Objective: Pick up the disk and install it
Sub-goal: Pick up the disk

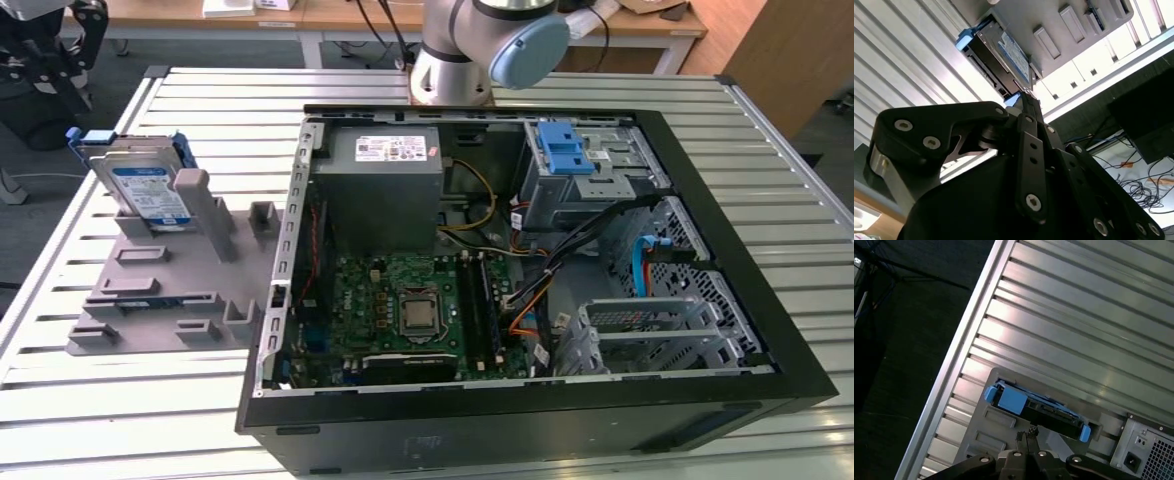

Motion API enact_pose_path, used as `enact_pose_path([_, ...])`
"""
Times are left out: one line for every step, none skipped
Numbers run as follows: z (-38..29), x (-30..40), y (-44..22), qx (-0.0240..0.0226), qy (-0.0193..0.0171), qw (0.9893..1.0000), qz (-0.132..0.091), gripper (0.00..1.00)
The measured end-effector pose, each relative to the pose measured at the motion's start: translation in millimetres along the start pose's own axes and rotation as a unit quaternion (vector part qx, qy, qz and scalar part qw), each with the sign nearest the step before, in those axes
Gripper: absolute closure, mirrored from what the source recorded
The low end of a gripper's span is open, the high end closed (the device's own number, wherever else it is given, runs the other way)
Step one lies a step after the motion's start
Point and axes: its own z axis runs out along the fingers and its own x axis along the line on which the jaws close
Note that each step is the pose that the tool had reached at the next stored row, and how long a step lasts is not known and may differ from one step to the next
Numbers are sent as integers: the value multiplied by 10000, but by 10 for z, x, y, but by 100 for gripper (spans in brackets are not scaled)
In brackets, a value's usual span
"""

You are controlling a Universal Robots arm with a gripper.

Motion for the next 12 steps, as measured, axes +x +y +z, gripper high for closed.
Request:
enact_pose_path([0,0,0,-1,1,10000,-29,89])
enact_pose_path([0,0,0,-1,2,10000,-58,89])
enact_pose_path([0,0,0,-2,4,10000,-86,89])
enact_pose_path([0,0,0,-3,5,9999,-116,89])
enact_pose_path([0,0,0,-4,6,9999,-145,89])
enact_pose_path([0,0,0,-4,8,9998,-176,89])
enact_pose_path([0,0,0,-5,9,9998,-206,89])
enact_pose_path([0,0,0,-6,11,9997,-235,89])
enact_pose_path([0,0,0,-6,12,9997,-263,89])
enact_pose_path([0,0,0,-7,13,9996,-292,89])
enact_pose_path([0,0,0,-8,14,9995,-322,89])
enact_pose_path([0,0,0,-9,15,9994,-352,89])
